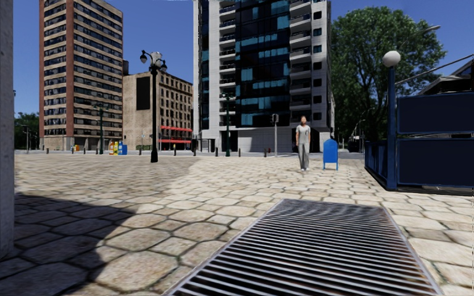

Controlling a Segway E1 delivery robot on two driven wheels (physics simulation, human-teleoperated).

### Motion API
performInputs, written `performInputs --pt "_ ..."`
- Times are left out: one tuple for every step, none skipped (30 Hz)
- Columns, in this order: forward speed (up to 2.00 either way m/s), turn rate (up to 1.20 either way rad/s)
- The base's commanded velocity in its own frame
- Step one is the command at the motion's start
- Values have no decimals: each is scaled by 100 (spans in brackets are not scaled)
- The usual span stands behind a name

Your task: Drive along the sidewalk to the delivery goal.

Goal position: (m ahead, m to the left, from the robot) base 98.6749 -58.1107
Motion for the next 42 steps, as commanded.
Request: performInputs --pt "200 39" --pt "200 37" --pt "200 0" --pt "200 0" --pt "200 0" --pt "200 0" --pt "200 0" --pt "200 0" --pt "200 0" --pt "200 0" --pt "200 0" --pt "200 0" --pt "200 0" --pt "200 0" --pt "200 0" --pt "200 0" --pt "200 0" --pt "200 0" --pt "200 0" --pt "200 0" --pt "200 0" --pt "200 0" --pt "200 0" --pt "200 0" --pt "200 0" --pt "200 0" --pt "200 0" --pt "200 0" --pt "200 0" --pt "200 0" --pt "200 0" --pt "200 0" --pt "200 0" --pt "200 0" --pt "200 0" --pt "200 0" --pt "200 0" --pt "200 0" --pt "200 0" --pt "200 0" --pt "200 0" --pt "200 0"
